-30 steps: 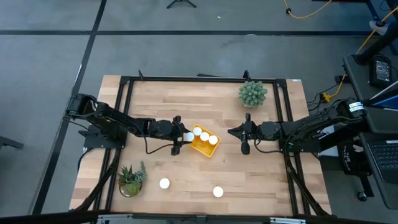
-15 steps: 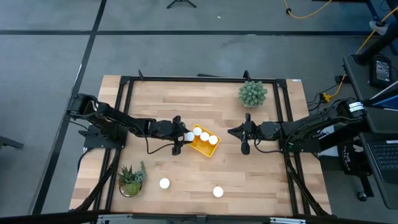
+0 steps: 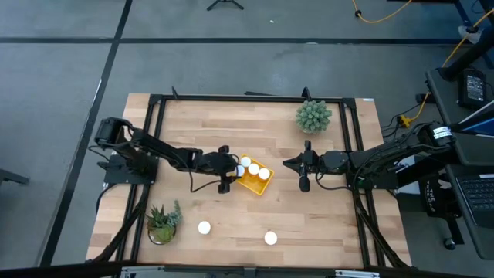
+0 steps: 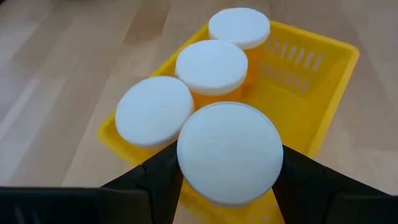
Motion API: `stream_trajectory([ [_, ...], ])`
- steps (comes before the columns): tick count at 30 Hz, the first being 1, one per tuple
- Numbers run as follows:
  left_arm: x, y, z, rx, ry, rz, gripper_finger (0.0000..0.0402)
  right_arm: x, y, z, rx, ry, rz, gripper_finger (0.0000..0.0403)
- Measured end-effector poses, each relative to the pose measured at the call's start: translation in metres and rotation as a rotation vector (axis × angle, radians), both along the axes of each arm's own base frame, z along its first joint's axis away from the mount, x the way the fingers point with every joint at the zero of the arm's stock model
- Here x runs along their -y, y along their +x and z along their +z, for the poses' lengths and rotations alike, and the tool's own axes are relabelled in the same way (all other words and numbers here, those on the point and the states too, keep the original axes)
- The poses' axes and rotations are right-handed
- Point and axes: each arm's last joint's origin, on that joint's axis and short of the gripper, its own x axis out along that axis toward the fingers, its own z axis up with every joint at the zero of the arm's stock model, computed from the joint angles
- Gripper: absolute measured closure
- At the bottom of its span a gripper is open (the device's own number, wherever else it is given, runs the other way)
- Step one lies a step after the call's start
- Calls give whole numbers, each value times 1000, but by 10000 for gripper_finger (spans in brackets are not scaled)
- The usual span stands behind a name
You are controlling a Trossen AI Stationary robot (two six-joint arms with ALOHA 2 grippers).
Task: Pick and place pill bottles into a basket
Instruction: Put the top orange pill bottle into the yellow bin
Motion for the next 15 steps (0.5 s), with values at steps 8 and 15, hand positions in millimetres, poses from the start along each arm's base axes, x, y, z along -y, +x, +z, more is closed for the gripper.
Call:
stream_trajectory([
  [8, 0, 1, -1, -6, 0, -1, 192, 0, 0, 0, -5, -2, 1, 371],
  [15, 0, 1, -1, -5, 0, -2, 180, 0, 0, 0, -5, -4, 1, 371],
])
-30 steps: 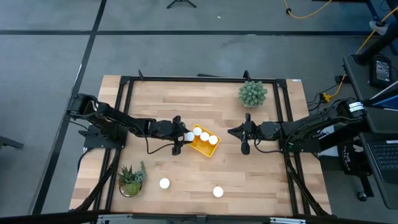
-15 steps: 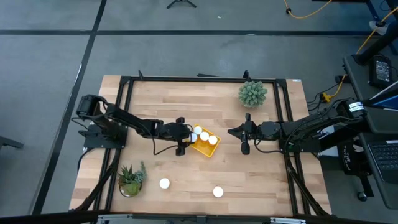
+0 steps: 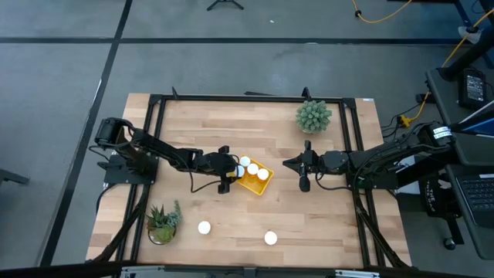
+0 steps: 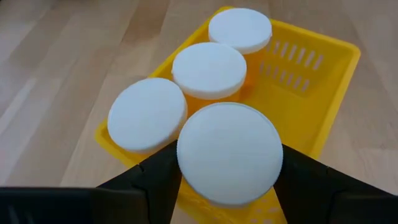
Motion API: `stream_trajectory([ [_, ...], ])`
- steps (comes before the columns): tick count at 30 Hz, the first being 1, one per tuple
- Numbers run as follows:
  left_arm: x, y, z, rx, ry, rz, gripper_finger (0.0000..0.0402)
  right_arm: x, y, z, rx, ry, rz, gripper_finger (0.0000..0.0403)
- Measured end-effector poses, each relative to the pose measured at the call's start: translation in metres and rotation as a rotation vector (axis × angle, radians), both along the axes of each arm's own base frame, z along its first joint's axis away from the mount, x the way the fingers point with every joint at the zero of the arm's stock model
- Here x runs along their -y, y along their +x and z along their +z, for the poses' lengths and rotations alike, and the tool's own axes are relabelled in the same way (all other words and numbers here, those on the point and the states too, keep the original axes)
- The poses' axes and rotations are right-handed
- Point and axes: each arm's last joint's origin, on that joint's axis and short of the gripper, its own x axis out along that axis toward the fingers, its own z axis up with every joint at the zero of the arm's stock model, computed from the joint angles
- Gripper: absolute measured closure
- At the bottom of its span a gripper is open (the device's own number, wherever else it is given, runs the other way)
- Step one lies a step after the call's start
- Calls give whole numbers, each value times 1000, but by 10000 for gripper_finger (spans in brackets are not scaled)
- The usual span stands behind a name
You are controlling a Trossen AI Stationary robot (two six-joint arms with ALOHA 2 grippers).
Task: Pick and place pill bottles into a basket
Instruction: Put the top orange pill bottle into the yellow bin, then put the right orange pill bottle into the yellow bin
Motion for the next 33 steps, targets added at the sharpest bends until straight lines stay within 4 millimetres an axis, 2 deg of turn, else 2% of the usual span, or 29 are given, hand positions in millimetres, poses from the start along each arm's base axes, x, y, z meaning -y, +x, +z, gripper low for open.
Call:
stream_trajectory([
  [6, 0, 0, 4, 13, -1, 0, 166, 0, 0, 0, 0, 0, 0, 371],
  [20, 3, -8, 16, 6, 27, -34, 165, 0, 0, -1, -7, -1, 0, 371],
  [28, 15, -14, 37, 78, 77, -131, 165, 0, 0, -1, -6, 0, 0, 371],
  [33, 22, -26, 53, 88, 75, -232, 165, 0, 0, 0, -2, 2, -1, 371],
])
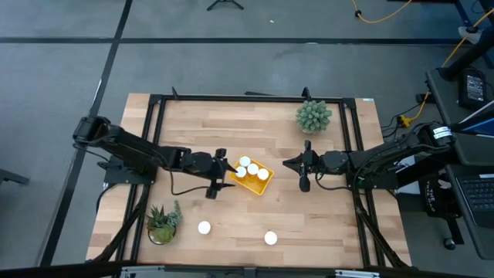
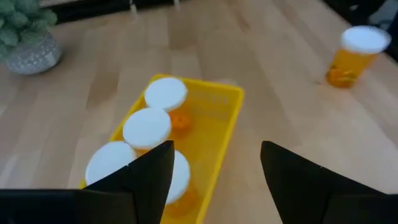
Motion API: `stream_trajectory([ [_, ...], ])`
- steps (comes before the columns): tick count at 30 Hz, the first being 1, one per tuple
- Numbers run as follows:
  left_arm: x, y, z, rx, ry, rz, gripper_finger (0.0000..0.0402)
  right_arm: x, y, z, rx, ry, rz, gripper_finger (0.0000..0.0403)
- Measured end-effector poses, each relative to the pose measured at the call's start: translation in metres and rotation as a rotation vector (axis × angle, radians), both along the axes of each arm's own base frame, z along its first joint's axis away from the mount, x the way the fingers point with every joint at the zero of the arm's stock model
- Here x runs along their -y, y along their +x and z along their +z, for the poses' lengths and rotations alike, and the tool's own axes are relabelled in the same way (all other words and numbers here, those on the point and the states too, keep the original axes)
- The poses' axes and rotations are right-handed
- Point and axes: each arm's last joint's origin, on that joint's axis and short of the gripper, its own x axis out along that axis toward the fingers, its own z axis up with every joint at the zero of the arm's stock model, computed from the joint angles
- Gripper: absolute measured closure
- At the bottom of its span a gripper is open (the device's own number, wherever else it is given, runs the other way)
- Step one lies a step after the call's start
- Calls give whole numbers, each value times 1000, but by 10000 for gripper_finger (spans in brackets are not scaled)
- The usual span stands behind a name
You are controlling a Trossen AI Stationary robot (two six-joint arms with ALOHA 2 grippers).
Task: Pick and place pill bottles into a basket
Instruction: Put the right orange pill bottle into the yellow bin
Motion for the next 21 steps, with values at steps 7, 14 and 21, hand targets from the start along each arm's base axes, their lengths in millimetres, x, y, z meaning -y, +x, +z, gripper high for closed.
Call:
stream_trajectory([
  [7, 6, -23, 19, 14, 1, -63, 183, 0, 1, 3, 35, 1, 1, 371],
  [14, 6, -42, 28, 56, -44, -67, 248, -4, 2, 6, 37, 14, 36, 371],
  [21, 11, -54, 19, 83, -71, -87, 309, -29, 14, 29, -70, 6, 130, 389],
])
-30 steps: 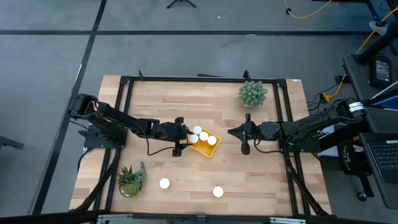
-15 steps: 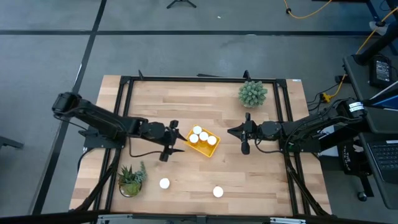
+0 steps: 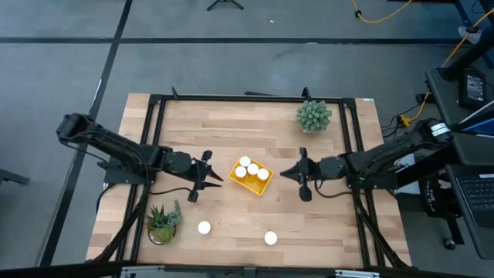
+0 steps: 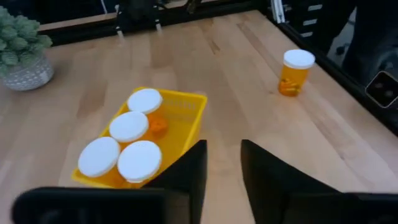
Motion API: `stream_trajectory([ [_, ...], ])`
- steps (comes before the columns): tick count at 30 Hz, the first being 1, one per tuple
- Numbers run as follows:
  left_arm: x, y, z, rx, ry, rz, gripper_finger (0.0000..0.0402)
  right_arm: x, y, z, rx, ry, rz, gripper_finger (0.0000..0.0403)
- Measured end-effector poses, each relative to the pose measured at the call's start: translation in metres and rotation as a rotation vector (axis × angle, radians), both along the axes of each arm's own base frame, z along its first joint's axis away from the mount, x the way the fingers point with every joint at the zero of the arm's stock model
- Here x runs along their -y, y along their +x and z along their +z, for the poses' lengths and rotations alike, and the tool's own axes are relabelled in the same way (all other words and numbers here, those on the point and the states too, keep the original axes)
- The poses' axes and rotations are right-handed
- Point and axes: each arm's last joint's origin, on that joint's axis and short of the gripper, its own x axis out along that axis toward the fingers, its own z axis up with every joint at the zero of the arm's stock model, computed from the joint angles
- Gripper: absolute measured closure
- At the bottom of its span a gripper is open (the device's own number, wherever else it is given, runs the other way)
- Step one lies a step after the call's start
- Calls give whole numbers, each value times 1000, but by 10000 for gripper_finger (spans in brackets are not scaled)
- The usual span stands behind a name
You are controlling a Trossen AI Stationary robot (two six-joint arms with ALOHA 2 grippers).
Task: Pick and place pill bottles into a basket
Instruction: Put the right orange pill bottle into the yellow bin
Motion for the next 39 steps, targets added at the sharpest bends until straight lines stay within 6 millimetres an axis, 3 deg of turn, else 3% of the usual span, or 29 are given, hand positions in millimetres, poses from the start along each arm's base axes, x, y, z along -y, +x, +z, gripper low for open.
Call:
stream_trajectory([
  [6, 4, -8, -2, 32, 1, -28, 375, -35, -1, 15, -50, 17, 91, 394],
  [9, 3, -11, -4, 37, -30, -19, 397, -50, -8, 13, -57, 18, 58, 397],
  [15, 8, -14, -7, 23, -54, -43, 399, -83, -14, 5, -88, 76, 22, 400],
  [25, 18, -16, -3, 47, -109, -72, 399, -151, 5, 9, -242, 22, 46, 401],
  [33, 29, -20, -3, 46, -128, -119, 400, -209, 3, 11, -288, 52, 31, 401],
  [39, 35, -22, -3, 46, -128, -144, 397, -238, 11, 4, -312, 50, 18, 394],
])
